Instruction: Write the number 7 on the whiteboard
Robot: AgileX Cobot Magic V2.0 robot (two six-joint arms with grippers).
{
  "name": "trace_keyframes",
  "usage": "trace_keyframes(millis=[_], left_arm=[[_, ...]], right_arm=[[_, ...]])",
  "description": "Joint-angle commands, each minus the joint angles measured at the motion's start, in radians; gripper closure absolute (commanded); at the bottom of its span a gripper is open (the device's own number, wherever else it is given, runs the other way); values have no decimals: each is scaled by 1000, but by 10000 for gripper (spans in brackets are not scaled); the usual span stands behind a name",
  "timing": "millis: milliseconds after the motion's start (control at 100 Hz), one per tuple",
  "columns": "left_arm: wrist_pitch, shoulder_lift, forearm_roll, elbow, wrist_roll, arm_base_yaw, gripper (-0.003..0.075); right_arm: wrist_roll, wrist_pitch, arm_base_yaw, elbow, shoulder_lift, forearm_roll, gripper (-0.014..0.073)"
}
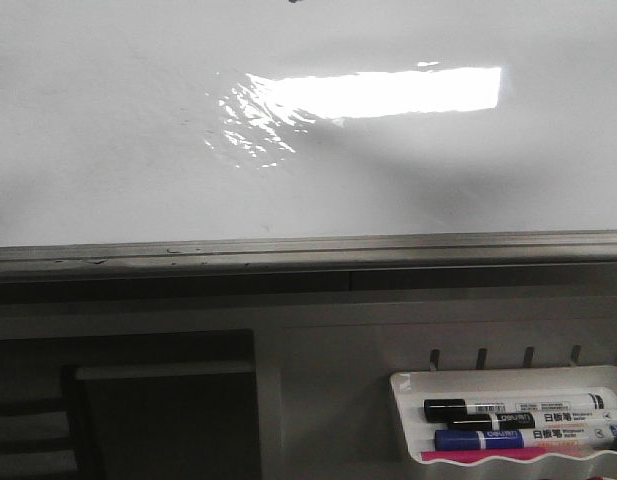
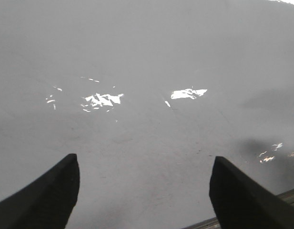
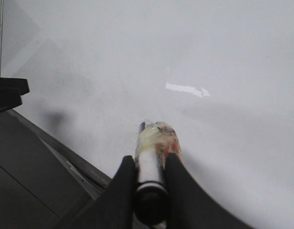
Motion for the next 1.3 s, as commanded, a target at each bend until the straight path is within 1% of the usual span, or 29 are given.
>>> trace_keyframes(millis=[0,190,410,500,610,730,820,1000,1180,1290], left_arm=[[-32,-12,-49,-27,-9,2,210],[-32,-12,-56,-27,-9,2,210],[-36,-12,-56,-27,-9,2,210],[-36,-12,-56,-27,-9,2,210],[-36,-12,-58,-27,-9,2,210],[-37,-12,-60,-27,-9,2,210],[-37,-12,-60,-27,-9,2,210],[-50,-12,-60,-27,-9,2,210],[-56,-12,-60,-27,-7,2,210],[-56,-12,-60,-27,-7,2,210]], right_arm=[[-98,-10,-1,-29,29,116,654],[-219,-11,-1,-29,90,229,654],[-241,-14,-1,-29,161,240,654],[-242,-26,-1,-29,179,240,654],[-242,-106,-1,-29,179,238,654],[-238,-158,-1,-27,175,191,654],[-211,-200,-3,-14,153,174,654],[-211,-281,-5,20,83,153,654],[-196,-270,-44,42,58,145,654],[-194,-231,-56,46,58,145,654]])
